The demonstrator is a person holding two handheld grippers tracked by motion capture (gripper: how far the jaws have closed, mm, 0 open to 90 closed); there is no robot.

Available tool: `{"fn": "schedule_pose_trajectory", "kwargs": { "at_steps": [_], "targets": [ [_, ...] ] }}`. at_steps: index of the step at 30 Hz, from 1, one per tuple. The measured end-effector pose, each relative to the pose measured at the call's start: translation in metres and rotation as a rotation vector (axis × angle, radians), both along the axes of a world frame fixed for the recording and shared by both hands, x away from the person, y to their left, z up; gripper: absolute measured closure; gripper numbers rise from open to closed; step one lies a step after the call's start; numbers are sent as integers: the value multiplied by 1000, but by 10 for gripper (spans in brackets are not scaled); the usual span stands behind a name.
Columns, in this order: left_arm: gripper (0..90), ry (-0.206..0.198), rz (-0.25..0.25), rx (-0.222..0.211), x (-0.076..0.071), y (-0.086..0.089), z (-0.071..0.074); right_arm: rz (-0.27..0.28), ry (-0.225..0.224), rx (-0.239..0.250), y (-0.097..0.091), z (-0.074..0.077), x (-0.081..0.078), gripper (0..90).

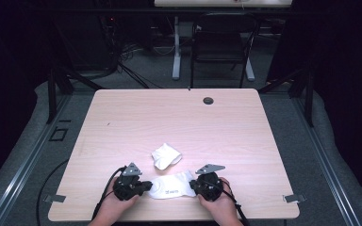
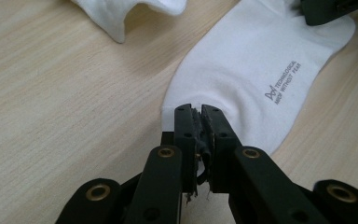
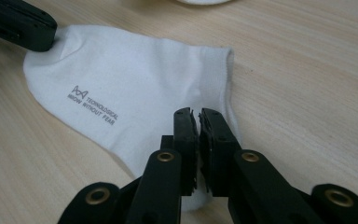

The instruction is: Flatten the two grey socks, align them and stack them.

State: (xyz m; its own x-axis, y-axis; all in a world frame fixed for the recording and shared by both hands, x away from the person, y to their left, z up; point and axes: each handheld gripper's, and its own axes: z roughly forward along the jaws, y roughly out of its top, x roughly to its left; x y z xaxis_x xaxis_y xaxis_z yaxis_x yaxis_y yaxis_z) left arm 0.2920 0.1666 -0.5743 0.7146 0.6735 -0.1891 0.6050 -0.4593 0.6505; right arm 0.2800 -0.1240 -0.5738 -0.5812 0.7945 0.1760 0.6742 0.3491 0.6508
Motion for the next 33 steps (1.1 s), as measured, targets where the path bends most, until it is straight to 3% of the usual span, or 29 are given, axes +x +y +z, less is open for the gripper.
{"fn": "schedule_pose_trajectory", "kwargs": {
  "at_steps": [10,14,16,33],
  "targets": [
    [858,-1,-9,6,1,1,0,-23,4,-11,-9,1,2,840],
    [858,1,-11,3,1,1,0,-30,-10,-24,-11,2,2,838],
    [858,-3,-15,8,2,1,0,-50,-20,-8,-13,3,4,839],
    [856,1,-11,6,2,2,0,-54,-20,-40,-13,0,10,875]
  ]
}}
